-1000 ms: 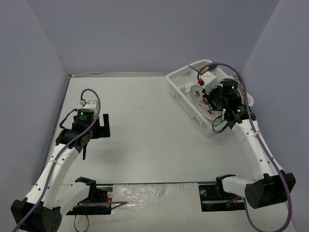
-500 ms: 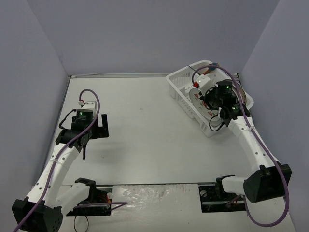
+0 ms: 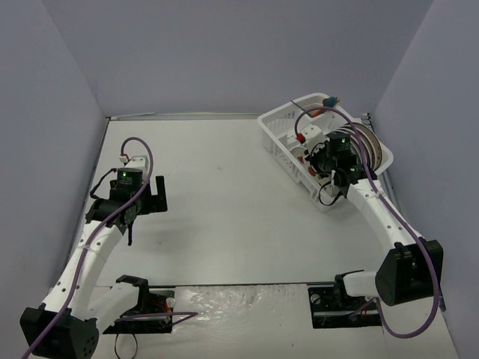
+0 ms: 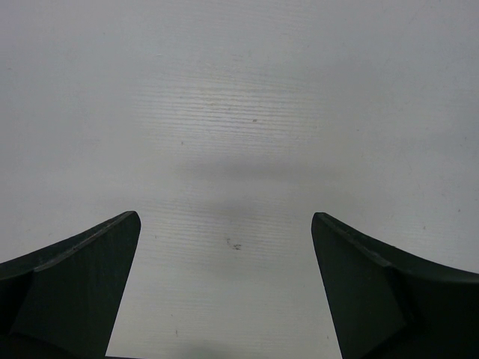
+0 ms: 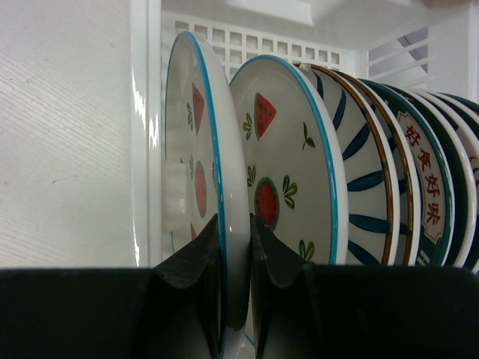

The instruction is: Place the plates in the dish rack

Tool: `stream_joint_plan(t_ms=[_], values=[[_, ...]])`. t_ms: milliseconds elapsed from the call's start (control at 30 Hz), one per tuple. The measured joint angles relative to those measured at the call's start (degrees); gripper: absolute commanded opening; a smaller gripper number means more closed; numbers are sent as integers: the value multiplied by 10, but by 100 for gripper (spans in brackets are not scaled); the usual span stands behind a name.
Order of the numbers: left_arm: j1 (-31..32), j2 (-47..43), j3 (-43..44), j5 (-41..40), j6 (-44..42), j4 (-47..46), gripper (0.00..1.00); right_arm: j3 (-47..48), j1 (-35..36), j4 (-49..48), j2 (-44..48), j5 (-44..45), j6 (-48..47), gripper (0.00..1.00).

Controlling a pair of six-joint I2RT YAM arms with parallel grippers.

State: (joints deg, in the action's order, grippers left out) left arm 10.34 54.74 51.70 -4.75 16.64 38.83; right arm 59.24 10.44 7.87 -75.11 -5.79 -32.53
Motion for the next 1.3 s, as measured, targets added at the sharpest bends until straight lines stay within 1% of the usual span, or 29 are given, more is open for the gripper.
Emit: stream_joint_plan(t_ms=[67, 133, 167, 200, 233, 300, 400, 533, 667, 700, 833, 1033, 1133, 1200, 1300], values=[[0, 1, 0, 0, 0, 0, 97, -6, 0, -6, 0, 2, 10, 20], [-1, 2, 0, 0, 0, 0, 97, -7, 0, -12, 0, 7, 19, 27], [-1, 2, 0, 0, 0, 0, 97, -7, 0, -16, 0, 8, 23, 32], [-2, 2, 0, 0, 0, 0, 97, -7, 0, -20, 0, 9, 28, 41], [-3, 2, 0, 0, 0, 0, 97, -7, 0, -24, 1, 10, 32, 47], [-4, 3, 0, 0, 0, 0, 97, -7, 0, -26, 9, 12, 42, 52], [-4, 4, 0, 0, 0, 0, 97, -8, 0, -28, 29, 13, 57, 63], [-4, 4, 0, 1, 0, 0, 97, -8, 0, -30, 76, 14, 79, 82], [-5, 1, 0, 3, 1, 0, 97, -7, 0, -29, 140, 18, 112, 98], [-5, -1, 0, 3, 1, 1, 97, -4, 0, -29, 158, 20, 126, 100], [-5, -16, 15, 4, 4, 25, 97, 10, 0, -29, 235, 41, 192, 100], [-5, -55, 118, 5, 8, 75, 97, 28, 0, -24, 363, 109, 296, 100], [-5, -87, 180, -2, 6, 91, 97, 28, 0, -10, 436, 125, 316, 100], [-5, -111, 215, -11, 4, 105, 97, 28, 0, -2, 481, 126, 312, 100], [-6, -149, 248, -22, -2, 125, 97, 20, 0, 10, 540, 138, 311, 100]])
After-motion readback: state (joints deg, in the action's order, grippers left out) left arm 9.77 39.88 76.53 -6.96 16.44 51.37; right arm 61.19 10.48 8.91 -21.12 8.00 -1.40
